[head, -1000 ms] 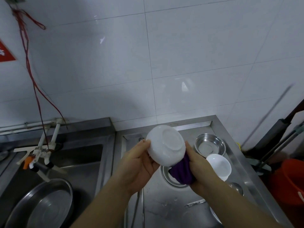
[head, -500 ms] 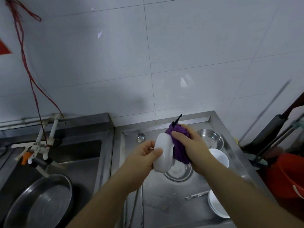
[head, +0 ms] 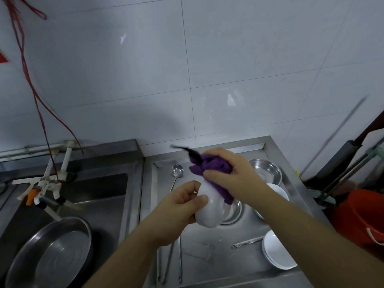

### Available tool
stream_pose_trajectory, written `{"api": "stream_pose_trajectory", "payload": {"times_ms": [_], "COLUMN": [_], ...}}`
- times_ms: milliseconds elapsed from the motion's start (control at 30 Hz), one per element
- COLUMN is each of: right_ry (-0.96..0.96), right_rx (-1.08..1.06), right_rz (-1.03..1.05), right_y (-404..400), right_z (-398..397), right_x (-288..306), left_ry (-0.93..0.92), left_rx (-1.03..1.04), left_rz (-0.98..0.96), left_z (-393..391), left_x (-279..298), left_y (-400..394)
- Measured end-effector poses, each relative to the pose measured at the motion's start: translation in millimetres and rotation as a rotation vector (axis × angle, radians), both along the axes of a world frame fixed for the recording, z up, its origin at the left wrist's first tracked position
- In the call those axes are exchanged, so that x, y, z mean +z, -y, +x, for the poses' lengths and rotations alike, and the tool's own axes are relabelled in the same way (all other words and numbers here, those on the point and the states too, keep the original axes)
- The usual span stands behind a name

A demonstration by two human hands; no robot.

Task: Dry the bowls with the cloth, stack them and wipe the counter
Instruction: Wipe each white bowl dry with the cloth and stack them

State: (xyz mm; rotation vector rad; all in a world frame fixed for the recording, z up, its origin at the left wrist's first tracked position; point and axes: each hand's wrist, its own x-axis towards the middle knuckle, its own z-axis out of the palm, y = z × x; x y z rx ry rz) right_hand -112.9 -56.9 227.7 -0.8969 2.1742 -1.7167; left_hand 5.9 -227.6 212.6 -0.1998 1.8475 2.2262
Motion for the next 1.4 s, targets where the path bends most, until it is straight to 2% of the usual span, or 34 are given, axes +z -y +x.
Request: {"api": "stream_pose_trajectory", "payload": {"times_ms": [67, 133, 367, 533, 633, 733, 967, 1067, 1267, 1400], "right_ry": [0.354, 0.602, 0.979, 1.234, 1.270, 1.222, 0.985, 1.028, 1.238, 1.214], "right_rx": [-0.090, -0.149, -0.273, -0.272, -0.259, -0.252, -0.302, -0.312, -0.262, -0.230], "right_rz": [-0.225, -0.335, -0.493, -0.635, -0.701, -0.660, -0.448, -0.459, -0.554, -0.546], "right_y": [1.0, 0.8, 5.5, 14.3, 14.0, 9.6, 6.3, 9.8, 8.8, 2.8], "right_z": [-5.3, -6.8, 1.5, 17.8, 20.4, 11.8, -9.8, -7.8, 2.5, -1.8], "right_x": [-7.5, -13.4, -10.2, -16.0, -19.1, -11.1, 13.1, 12.1, -0.8, -0.1], "left_ry": [-0.029, -0.069, -0.198, -0.320, -0.352, -0.324, -0.043, -0.120, -0.349, -0.362], "left_rx": [0.020, 0.038, 0.116, 0.122, 0.104, 0.089, 0.156, 0.102, 0.072, 0.047], "left_rz": [0.002, 0.014, 0.069, -0.143, -0.197, -0.179, 0.116, 0.131, -0.153, -0.166], "left_z": [1.2, 2.1, 1.9, -6.9, -9.7, -11.1, -20.9, -20.6, -14.1, -14.3], "left_x": [3.4, 8.6, 24.4, 30.6, 31.6, 29.8, 53.1, 54.7, 42.6, 41.1], "left_y": [2.3, 3.2, -5.7, -14.1, -18.7, -15.0, 1.1, -3.5, -21.5, -27.2]}}
